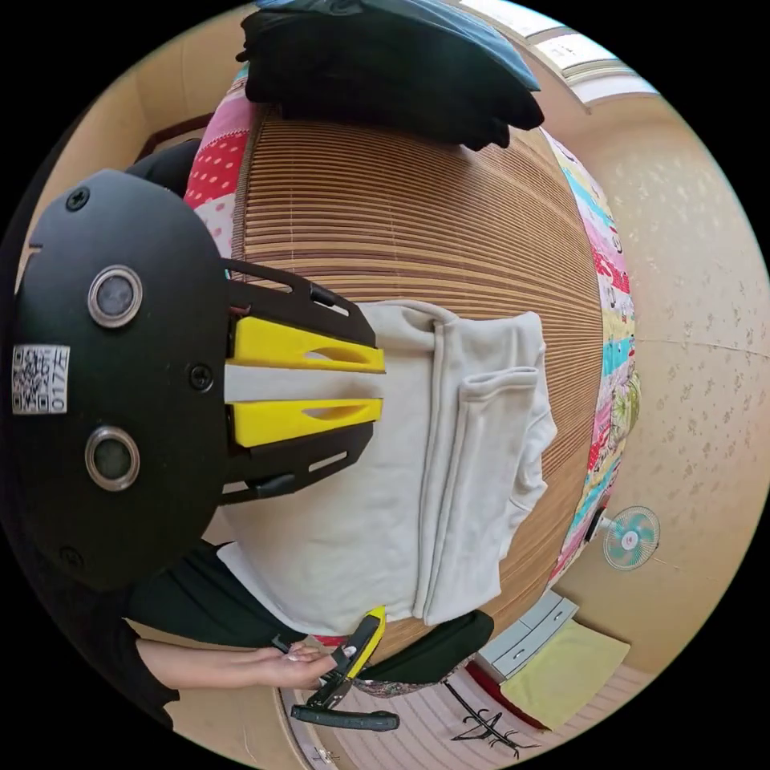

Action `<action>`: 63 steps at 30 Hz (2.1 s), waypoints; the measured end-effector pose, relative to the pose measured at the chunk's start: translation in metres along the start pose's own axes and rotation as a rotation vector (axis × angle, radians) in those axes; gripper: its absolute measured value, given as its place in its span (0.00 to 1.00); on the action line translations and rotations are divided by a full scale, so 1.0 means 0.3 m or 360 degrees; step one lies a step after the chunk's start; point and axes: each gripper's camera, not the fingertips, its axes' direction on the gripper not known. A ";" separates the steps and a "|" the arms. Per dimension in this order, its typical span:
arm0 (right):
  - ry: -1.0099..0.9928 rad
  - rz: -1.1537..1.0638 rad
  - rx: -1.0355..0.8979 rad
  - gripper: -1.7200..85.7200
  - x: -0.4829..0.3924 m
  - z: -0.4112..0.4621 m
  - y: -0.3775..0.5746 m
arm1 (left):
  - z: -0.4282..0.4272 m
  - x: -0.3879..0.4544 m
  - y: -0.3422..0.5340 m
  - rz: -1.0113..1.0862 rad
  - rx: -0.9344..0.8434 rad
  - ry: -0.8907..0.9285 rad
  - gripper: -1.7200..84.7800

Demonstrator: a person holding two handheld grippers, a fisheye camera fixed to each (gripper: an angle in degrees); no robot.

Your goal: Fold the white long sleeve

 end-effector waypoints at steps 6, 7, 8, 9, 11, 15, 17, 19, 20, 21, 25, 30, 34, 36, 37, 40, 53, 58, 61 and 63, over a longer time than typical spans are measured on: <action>0.0148 0.0071 -0.0218 0.12 -0.060 0.098 -0.226 | 0.090 0.022 -0.164 0.0179 -0.0115 -0.0162 0.03; 0.0167 0.0054 -0.0286 0.12 -0.067 0.123 -0.287 | 0.100 0.022 -0.209 0.0176 -0.0136 -0.0175 0.02; 0.0161 0.0073 -0.0347 0.12 -0.065 0.149 -0.349 | 0.113 0.020 -0.255 0.0193 -0.0144 -0.0190 0.02; 0.0149 0.0090 -0.0369 0.12 -0.061 0.163 -0.381 | 0.120 0.017 -0.278 0.0206 -0.0140 -0.0199 0.02; 0.0109 0.0090 -0.0357 0.12 -0.050 0.213 -0.494 | 0.147 -0.008 -0.374 0.0221 -0.0089 -0.0248 0.02; 0.0157 -0.0045 -0.0075 0.11 -0.072 0.290 -0.592 | 0.177 -0.053 -0.523 0.0261 -0.0041 -0.0354 0.03; 0.0184 -0.0075 -0.0064 0.11 -0.076 0.306 -0.637 | 0.137 -0.127 -0.570 0.0198 -0.0071 -0.0201 0.04; 0.0131 -0.0056 -0.0078 0.10 -0.049 0.285 -0.652 | 0.055 -0.216 -0.536 0.0108 -0.0005 -0.0041 0.05; 0.0069 -0.0049 -0.0054 0.09 -0.023 0.249 -0.636 | -0.023 -0.281 -0.474 0.0038 0.0103 0.0049 0.07; 0.0030 -0.0050 -0.0016 0.09 -0.009 0.221 -0.618 | -0.065 -0.313 -0.434 0.0010 0.0157 0.0094 0.08; -0.0164 -0.0060 0.0210 0.10 0.093 -0.023 -0.355 | -0.294 -0.480 -0.091 -0.0053 0.0277 0.0400 0.14; -0.0210 0.0094 0.0119 0.12 0.250 -0.185 0.000 | -0.375 -0.603 0.254 -0.0288 0.0054 0.0598 0.17; -0.0416 0.0266 0.0070 0.13 0.390 -0.255 0.204 | -0.429 -0.654 0.397 -0.0412 0.0063 0.0661 0.12; -0.0517 0.0373 0.0092 0.13 0.449 -0.264 0.265 | -0.416 -0.674 0.400 -0.0409 -0.0025 0.0766 0.09; -0.0617 0.0458 0.0113 0.13 0.491 -0.266 0.297 | -0.415 -0.694 0.406 -0.0448 -0.0080 0.0780 0.08; -0.0826 0.0580 0.0171 0.15 0.576 -0.259 0.345 | -0.490 -0.747 0.432 -0.0436 0.0022 0.0861 0.07; -0.1427 0.0438 0.0365 0.06 0.668 -0.453 0.395 | -0.877 -1.001 0.446 -0.0352 0.0418 0.1611 0.07; -0.1711 -0.0046 0.0697 0.05 0.637 -0.733 0.413 | -1.126 -1.075 0.449 0.0036 0.0618 0.2026 0.07; -0.1794 -0.0107 0.0845 0.05 0.663 -0.813 0.443 | -1.184 -1.124 0.458 0.0059 0.0606 0.2159 0.07; -0.1768 0.0026 0.0765 0.05 0.684 -0.783 0.439 | -1.164 -1.145 0.467 -0.0096 0.0578 0.2062 0.07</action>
